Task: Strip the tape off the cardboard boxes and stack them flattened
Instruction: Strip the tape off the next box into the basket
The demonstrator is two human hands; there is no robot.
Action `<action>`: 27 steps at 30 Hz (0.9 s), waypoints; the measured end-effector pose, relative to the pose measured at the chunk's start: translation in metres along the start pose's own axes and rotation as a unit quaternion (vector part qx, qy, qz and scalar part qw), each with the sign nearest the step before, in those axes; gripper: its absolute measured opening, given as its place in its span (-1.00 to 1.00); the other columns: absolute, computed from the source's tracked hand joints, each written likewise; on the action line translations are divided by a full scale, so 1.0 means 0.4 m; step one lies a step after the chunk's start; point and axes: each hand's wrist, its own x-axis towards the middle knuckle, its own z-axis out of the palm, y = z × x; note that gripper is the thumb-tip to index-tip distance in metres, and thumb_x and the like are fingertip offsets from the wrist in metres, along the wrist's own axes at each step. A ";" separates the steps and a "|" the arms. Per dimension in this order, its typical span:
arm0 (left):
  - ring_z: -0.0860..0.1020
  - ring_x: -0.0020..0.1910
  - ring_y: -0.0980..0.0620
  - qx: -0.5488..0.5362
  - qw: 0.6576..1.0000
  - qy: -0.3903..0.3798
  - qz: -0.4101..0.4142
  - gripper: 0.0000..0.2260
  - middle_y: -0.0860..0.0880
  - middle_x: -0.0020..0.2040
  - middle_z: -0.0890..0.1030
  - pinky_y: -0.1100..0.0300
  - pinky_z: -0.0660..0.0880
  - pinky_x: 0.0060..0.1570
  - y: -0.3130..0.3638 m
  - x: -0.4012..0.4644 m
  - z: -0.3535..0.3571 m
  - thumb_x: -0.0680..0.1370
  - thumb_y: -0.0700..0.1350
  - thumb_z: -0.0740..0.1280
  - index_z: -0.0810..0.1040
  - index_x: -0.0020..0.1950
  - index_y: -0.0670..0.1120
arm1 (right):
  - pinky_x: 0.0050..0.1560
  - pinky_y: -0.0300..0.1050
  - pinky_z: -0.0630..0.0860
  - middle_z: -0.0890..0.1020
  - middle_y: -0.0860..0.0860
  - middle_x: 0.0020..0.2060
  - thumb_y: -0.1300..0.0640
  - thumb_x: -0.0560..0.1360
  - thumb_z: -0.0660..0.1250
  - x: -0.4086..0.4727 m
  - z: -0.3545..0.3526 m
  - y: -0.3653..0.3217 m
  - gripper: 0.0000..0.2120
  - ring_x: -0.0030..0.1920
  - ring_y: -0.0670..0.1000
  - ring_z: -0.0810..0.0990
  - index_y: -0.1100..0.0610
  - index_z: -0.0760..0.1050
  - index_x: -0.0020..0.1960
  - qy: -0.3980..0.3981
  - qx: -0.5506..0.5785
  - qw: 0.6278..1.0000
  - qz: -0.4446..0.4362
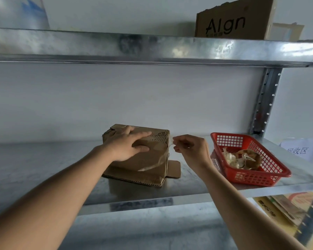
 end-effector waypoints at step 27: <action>0.28 0.51 -0.39 0.074 0.995 0.061 -0.019 -0.40 -0.17 0.55 0.26 -0.37 0.23 0.48 0.362 0.079 0.072 0.57 0.47 0.05 0.13 0.60 0.38 | -0.28 -0.28 0.39 0.76 -0.01 -0.11 0.12 0.50 0.54 -0.038 -0.377 0.036 -0.96 -0.25 -0.12 0.60 -0.01 0.71 -0.11 0.072 -0.351 0.933 0.037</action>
